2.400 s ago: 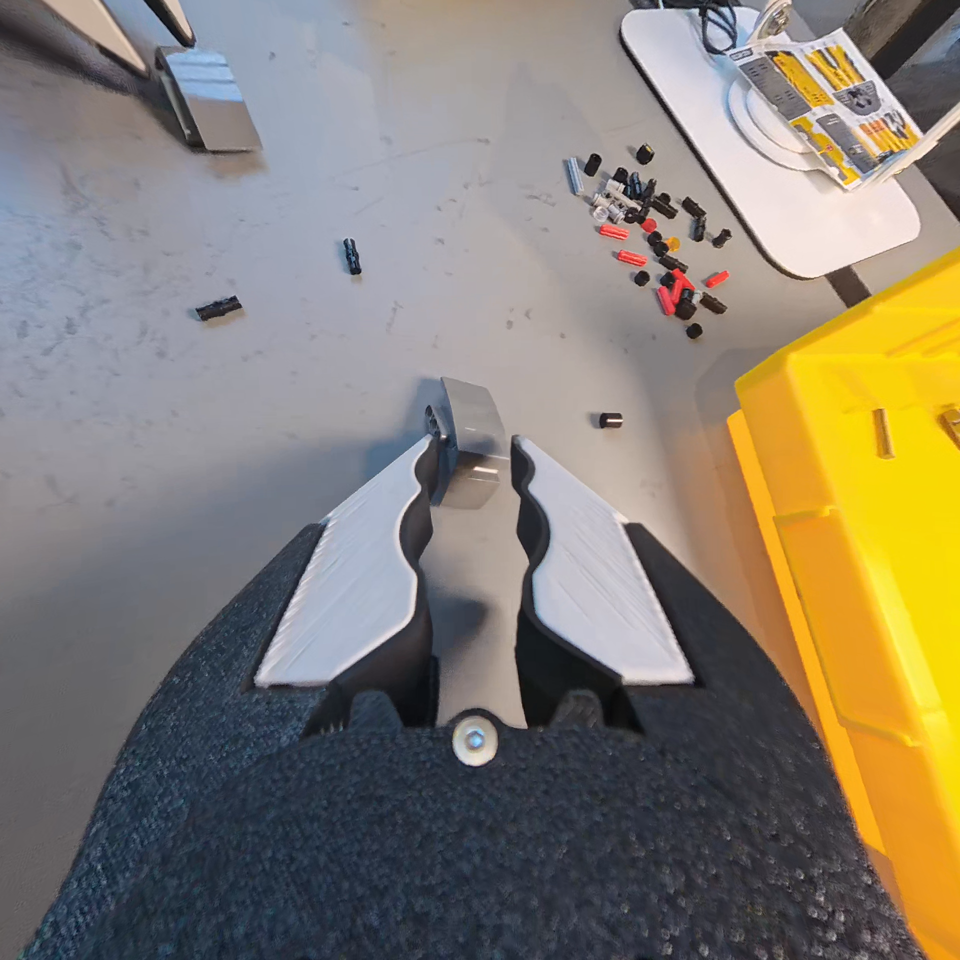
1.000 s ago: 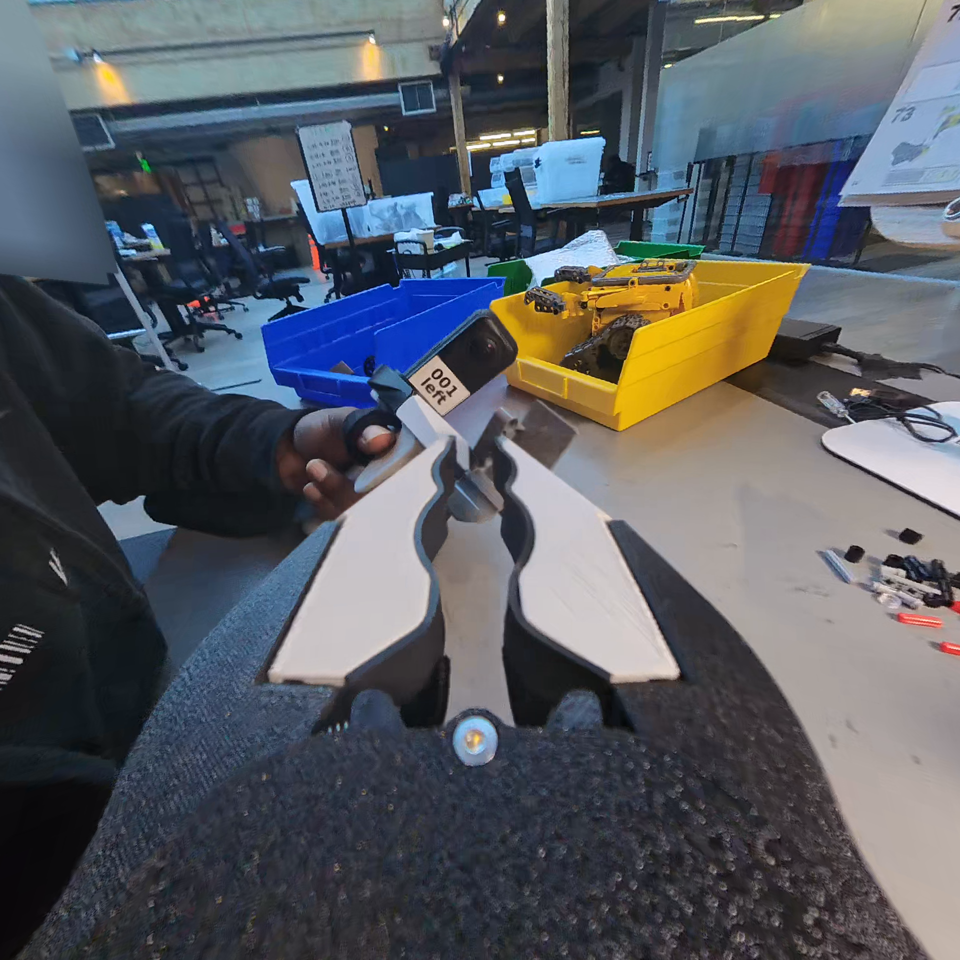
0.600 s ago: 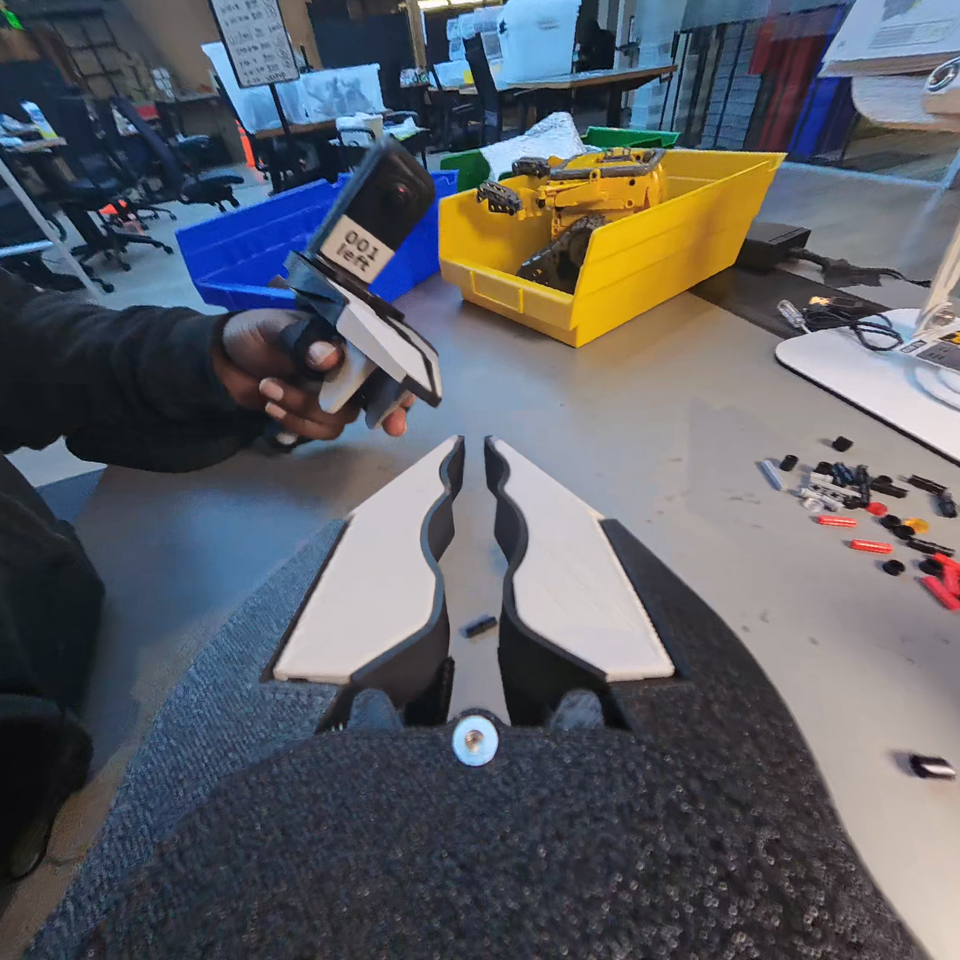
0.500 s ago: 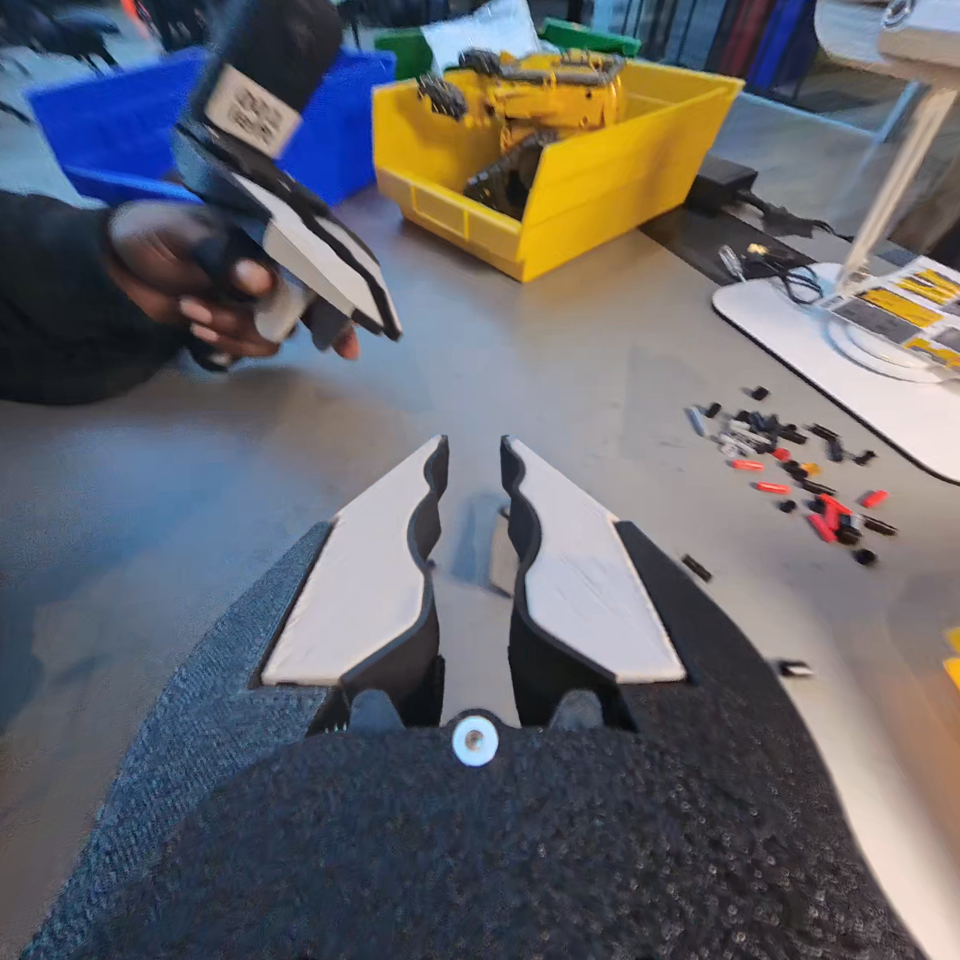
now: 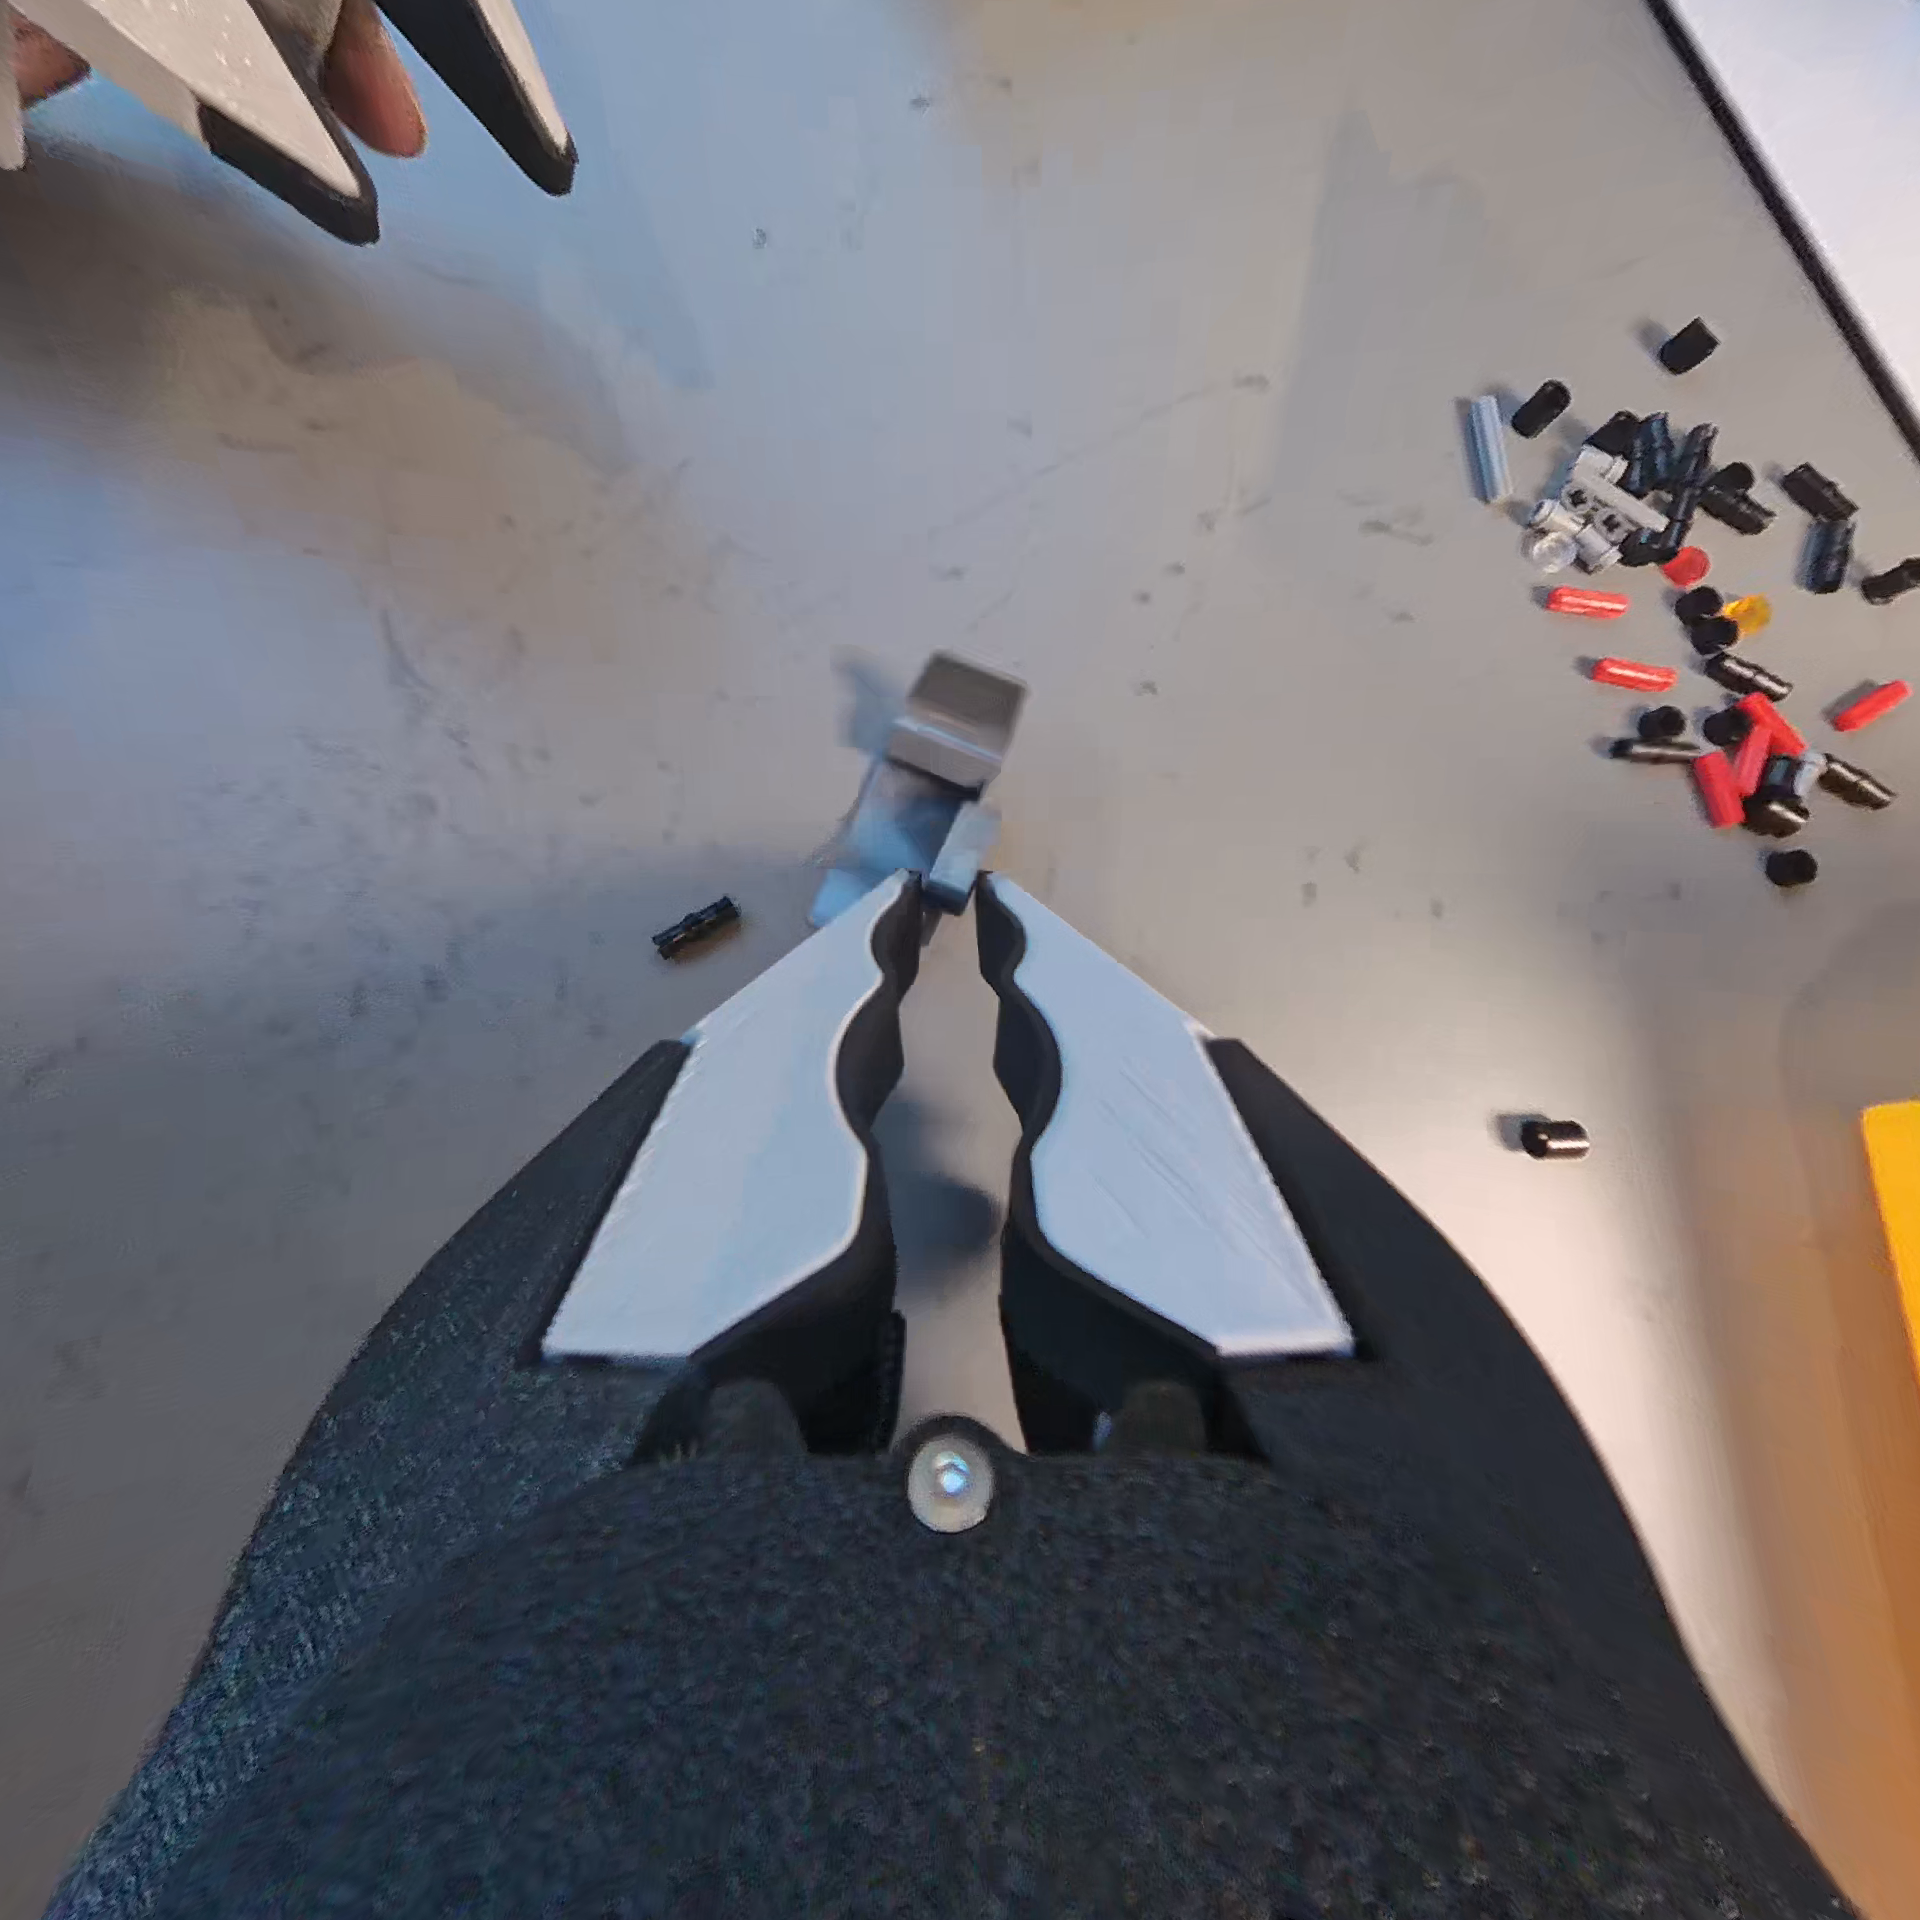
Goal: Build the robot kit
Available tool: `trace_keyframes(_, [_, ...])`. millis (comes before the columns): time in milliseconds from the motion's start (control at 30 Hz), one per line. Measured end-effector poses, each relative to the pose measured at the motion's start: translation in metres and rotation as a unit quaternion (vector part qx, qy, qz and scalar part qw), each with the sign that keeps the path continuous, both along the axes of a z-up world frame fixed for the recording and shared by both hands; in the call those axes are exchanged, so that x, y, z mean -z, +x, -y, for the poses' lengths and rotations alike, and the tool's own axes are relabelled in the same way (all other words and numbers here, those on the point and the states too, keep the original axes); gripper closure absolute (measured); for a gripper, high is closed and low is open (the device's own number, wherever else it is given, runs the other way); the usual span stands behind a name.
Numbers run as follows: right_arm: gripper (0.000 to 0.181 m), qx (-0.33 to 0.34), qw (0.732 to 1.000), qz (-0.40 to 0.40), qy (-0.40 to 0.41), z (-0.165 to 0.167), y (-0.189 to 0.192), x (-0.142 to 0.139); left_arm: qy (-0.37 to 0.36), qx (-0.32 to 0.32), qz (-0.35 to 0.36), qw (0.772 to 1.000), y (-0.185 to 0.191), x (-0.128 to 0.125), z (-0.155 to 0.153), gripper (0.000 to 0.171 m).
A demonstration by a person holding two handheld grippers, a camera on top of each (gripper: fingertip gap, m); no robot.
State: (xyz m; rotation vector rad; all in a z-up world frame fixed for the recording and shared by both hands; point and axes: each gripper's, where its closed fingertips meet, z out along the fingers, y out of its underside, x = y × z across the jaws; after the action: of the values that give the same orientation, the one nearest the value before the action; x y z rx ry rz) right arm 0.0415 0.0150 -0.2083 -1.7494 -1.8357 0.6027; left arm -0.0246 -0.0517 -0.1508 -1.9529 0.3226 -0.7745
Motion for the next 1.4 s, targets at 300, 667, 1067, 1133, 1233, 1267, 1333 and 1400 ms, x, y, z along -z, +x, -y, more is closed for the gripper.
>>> trace_keyframes(300, [0.174, -0.163, 0.982, -0.094, -0.004, 0.047, -0.031, -0.03, 0.012, 0.07, -0.089, 0.993, 0.011, 0.013, 0.011, 0.127])
trace_keyframes(667, [0.173, -0.283, 0.958, -0.053, -0.005, 0.078, -0.057, -0.01, -0.001, 0.147, -0.293, 0.945, 0.013, 0.063, 0.032, 0.146])
trace_keyframes(1067, [0.167, -0.23, 0.97, -0.084, 0.003, 0.055, -0.058, -0.027, -0.012, 0.167, -0.27, 0.948, 0.021, 0.06, 0.04, 0.136])
trace_keyframes(1133, [0.165, -0.207, 0.973, -0.098, 0.006, 0.043, -0.051, -0.041, -0.008, 0.17, -0.253, 0.952, 0.021, 0.053, 0.042, 0.134])
trace_keyframes(1233, [0.164, -0.172, 0.979, -0.106, 0.023, 0.023, -0.032, -0.058, 0.0, 0.156, -0.226, 0.962, 0.014, 0.042, 0.039, 0.134])
trace_keyframes(1267, [0.164, -0.161, 0.981, -0.107, 0.024, 0.019, -0.024, -0.061, 0.002, 0.148, -0.223, 0.964, 0.01, 0.039, 0.037, 0.134])
trace_keyframes(1333, [0.164, -0.135, 0.985, -0.106, 0.012, 0.014, -0.01, -0.062, 0.004, 0.133, -0.22, 0.966, 0.002, 0.037, 0.033, 0.133])
trace_keyframes(1400, [0.163, -0.115, 0.988, -0.1, -0.008, 0.019, 0.002, -0.054, 0.002, 0.122, -0.22, 0.968, -0.002, 0.039, 0.029, 0.133])
